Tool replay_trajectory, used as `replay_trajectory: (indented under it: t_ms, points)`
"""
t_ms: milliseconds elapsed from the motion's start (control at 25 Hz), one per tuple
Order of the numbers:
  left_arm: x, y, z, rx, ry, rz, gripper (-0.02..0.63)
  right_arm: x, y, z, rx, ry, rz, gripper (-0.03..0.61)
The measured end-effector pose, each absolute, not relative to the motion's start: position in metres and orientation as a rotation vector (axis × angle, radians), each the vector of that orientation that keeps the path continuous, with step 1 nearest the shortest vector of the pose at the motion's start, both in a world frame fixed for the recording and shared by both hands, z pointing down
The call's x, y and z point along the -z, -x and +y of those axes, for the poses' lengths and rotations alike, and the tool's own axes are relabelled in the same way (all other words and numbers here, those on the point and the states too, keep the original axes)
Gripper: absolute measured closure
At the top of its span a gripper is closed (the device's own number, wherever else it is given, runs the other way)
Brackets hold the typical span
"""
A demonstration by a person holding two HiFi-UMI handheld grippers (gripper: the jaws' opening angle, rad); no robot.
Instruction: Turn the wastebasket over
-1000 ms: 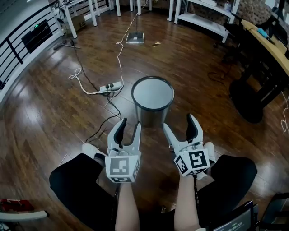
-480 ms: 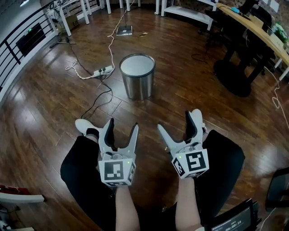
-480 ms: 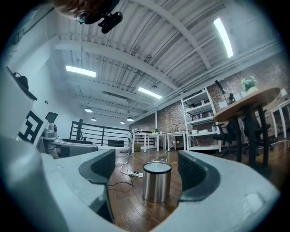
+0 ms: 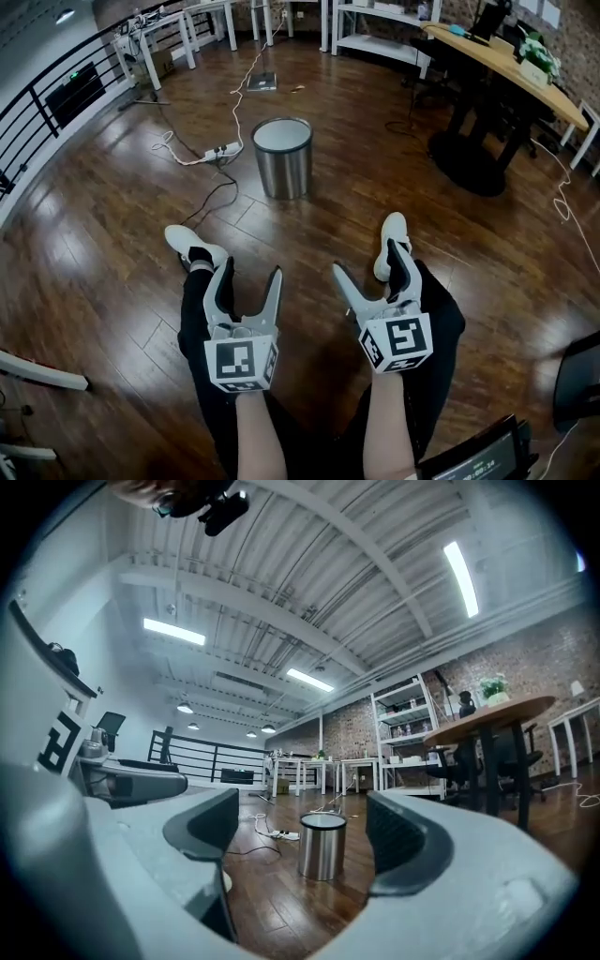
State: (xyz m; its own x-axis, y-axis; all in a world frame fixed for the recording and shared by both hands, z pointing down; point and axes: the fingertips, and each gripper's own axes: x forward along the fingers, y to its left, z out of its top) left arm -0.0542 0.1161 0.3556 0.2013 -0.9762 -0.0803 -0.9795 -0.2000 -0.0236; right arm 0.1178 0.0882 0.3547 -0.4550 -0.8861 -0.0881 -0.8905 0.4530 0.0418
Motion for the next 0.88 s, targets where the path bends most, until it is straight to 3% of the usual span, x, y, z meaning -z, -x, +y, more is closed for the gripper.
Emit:
replay_trajectory:
  t_ms: [880]
  points:
    - [-0.338,0.037,0.258,-0.117,2.366,1.928,0.295,-0.344,-0.120,0.223,-0.085,1.538,2.657,0.169]
